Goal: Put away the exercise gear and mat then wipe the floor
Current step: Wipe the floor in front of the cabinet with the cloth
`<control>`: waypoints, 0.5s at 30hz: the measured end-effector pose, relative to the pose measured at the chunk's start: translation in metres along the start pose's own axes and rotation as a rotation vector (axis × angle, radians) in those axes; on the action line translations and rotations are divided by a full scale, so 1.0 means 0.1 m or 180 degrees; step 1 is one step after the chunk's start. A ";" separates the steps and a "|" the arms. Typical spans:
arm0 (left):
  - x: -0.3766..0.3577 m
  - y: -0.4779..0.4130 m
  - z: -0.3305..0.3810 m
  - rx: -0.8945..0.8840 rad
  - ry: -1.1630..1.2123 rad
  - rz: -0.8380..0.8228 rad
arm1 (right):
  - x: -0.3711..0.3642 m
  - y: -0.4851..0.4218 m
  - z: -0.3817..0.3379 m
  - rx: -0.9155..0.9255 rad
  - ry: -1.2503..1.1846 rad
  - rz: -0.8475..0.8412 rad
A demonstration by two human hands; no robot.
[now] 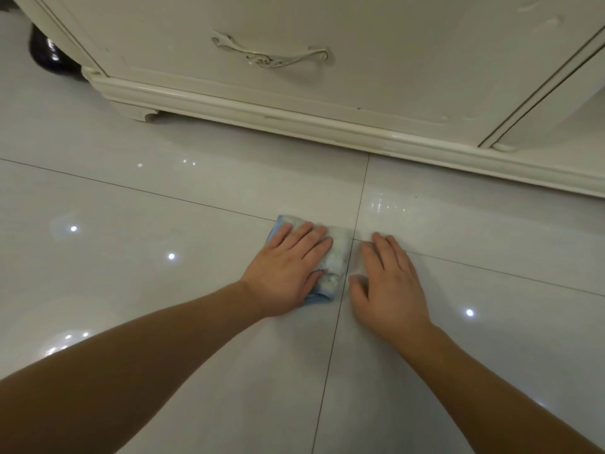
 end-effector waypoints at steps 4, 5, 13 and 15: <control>0.07 0.08 -0.31 0.0179 0.0058 0.0035 | -0.06 -0.04 -0.18 0.0171 0.0081 -0.0140; 0.09 0.11 -0.40 0.0207 0.0063 0.0027 | -0.08 -0.05 -0.23 0.0216 0.0110 -0.0148; 0.15 0.40 -1.00 0.0431 0.0016 -0.0037 | -0.19 -0.23 -0.78 0.0643 0.0128 -0.0154; 0.16 0.47 -1.13 0.0509 0.0031 -0.0057 | -0.22 -0.26 -0.90 0.0726 0.0167 -0.0183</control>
Point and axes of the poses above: each hand's wrist, its own y-axis away from the middle knuckle, its own x-axis out of the back of the hand, z = x × y, the point moved 5 cm from there along -y, towards the middle knuckle, and after that the axes turned 3 degrees about z, right-handed, at the moved point
